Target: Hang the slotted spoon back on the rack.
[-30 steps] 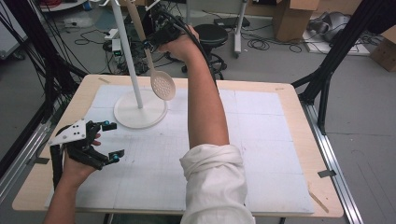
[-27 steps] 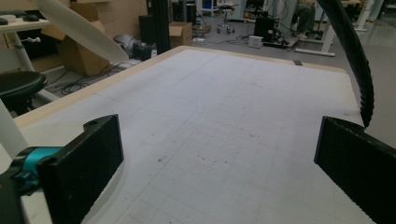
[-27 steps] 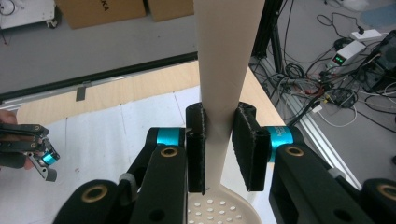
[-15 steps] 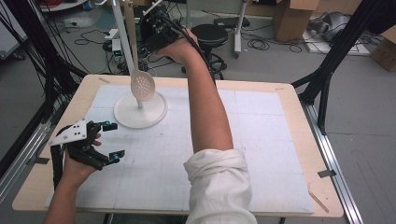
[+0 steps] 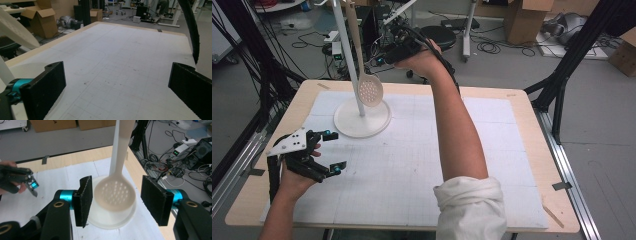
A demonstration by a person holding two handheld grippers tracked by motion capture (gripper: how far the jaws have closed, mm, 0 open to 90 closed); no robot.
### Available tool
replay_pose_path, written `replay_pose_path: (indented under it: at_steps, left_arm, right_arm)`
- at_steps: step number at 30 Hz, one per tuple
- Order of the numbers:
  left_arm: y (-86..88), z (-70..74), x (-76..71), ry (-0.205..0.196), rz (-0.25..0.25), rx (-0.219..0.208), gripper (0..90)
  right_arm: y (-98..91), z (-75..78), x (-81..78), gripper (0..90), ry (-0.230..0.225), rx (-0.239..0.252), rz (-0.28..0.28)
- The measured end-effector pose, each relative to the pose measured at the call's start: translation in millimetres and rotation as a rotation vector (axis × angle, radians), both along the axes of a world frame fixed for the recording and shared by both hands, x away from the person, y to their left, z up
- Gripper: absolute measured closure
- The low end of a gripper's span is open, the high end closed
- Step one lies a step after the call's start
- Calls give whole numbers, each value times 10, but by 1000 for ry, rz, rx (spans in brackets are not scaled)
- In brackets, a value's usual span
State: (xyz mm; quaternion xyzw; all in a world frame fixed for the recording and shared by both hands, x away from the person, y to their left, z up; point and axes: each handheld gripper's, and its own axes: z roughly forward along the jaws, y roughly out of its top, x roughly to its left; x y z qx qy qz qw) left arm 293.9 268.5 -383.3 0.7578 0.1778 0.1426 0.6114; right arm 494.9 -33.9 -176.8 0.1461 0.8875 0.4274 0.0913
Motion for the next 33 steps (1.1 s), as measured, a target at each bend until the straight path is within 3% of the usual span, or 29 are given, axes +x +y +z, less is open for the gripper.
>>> replay_pose_path:
  at_steps: [15,33]
  left_arm:
    - [-26,-10,-2,12,-8,5,18]
    - [-35,-24,5,21,-8,12,18]
  right_arm:
    - [-484,-134,-434,338,-37,70,19]
    - [-907,-341,-901,257,-65,163,37]
